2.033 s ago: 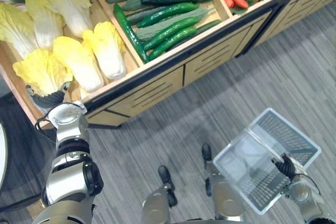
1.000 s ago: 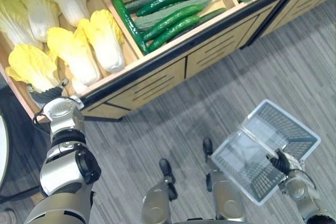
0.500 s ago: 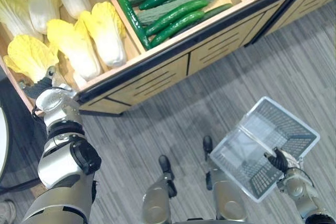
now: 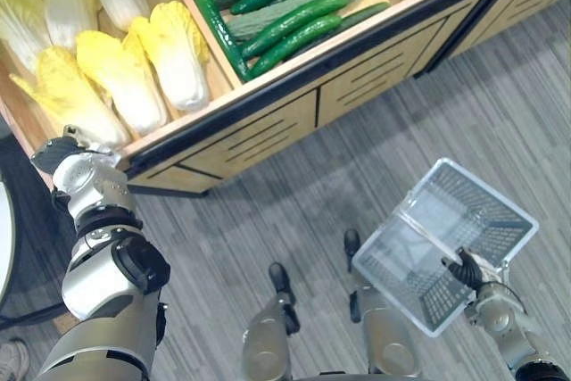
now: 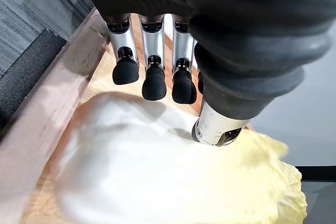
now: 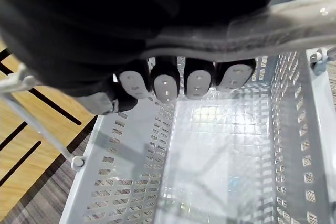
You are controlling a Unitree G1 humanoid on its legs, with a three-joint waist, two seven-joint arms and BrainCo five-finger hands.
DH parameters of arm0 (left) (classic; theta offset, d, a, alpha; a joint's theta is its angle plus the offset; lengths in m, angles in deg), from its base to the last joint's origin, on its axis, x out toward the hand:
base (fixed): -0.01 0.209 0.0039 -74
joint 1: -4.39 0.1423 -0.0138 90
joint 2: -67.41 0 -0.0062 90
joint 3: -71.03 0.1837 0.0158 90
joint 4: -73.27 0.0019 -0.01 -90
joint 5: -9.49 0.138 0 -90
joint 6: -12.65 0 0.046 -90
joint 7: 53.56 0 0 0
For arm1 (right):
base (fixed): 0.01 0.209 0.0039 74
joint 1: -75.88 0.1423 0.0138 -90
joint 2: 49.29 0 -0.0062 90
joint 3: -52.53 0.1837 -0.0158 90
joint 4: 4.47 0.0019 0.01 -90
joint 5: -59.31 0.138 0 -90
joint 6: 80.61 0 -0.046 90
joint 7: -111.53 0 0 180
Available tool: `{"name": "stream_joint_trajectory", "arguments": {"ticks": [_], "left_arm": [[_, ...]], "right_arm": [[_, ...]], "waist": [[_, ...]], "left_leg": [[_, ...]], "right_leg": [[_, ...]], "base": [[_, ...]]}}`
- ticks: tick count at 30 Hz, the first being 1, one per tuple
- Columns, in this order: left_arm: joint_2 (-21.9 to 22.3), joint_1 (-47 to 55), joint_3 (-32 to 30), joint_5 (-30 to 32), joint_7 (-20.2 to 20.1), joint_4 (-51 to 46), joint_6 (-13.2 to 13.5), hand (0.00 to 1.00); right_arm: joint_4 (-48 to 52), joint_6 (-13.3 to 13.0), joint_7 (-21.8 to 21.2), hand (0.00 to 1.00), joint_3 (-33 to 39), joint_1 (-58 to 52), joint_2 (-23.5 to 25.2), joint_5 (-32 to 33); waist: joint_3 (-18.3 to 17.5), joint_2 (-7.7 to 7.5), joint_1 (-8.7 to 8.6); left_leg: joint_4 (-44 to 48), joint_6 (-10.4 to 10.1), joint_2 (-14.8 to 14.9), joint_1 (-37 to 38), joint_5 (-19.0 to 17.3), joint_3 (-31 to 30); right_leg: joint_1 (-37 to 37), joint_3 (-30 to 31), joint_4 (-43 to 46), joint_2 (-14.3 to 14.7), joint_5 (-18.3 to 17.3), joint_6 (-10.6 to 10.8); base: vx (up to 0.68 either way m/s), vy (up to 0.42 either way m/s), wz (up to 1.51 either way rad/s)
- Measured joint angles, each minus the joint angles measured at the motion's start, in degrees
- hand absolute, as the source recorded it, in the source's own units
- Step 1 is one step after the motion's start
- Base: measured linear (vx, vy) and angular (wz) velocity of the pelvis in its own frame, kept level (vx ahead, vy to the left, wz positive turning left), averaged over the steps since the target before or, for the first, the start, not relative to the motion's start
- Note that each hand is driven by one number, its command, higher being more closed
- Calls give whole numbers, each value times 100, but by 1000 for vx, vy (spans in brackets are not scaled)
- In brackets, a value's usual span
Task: Pick vegetable in the basket
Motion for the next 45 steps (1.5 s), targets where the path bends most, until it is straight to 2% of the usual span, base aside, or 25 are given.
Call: {"name": "stream_joint_trajectory", "arguments": {"ticks": [7, 9, 16, 29, 36, 41, 45], "left_arm": [[-21, 2, 9, 22, -109, 2, -9, 0], [-17, 94, 11, 25, -127, 16, -46, 0], [-15, 137, -12, 58, -133, 29, -153, 0], [-17, 231, -711, 305, -139, 21, -265, 0], [-17, 519, -1072, 348, -311, 15, -269, 0], [65, 776, -1042, 326, -296, 24, -254, 0], [238, 822, -712, 319, -227, 24, -246, 0]], "right_arm": [[3, 26, -15, 100, -82, 49, -6, 22], [3, 56, -38, 100, -192, 46, -23, 122], [80, 51, -134, 100, -238, 44, -23, 133], [175, 49, -208, 100, -383, 72, -68, 171], [176, 49, -315, 100, -421, 95, -68, 173], [174, 58, -380, 100, -421, 84, -71, 170], [173, 64, -382, 100, -414, 8, -69, 167]], "waist": [[-22, -4, 18], [-224, 5, 10], [-326, -6, 5], [-399, -4, -13], [-446, -4, -16], [-517, -4, -14], [-548, -23, -12]], "left_leg": [[8, -28, 79, -10, 5, 171], [9, -56, 93, -85, 26, 262], [11, -57, 97, -57, 25, 341], [8, -93, 133, 46, 0, 554], [2, -98, 132, 130, -4, 594], [-4, -98, 132, 216, -3, 571], [5, -96, 127, 348, -2, 420]], "right_leg": [[-61, 33, 0, 68, -1, -2], [-173, 63, 0, 79, 0, -3], [-173, 115, 0, 83, 1, -3], [-175, 262, 0, 140, 0, -4], [-117, 291, 0, 147, -1, -4], [-19, 260, 0, 141, -1, -5], [206, 93, 0, 104, -25, -38]], "base": [[4, -32, -7], [34, -28, -8], [8, -5, -2], [13, -17, -7], [7, -7, -2], [5, -4, 2], [3, -4, 15]]}}
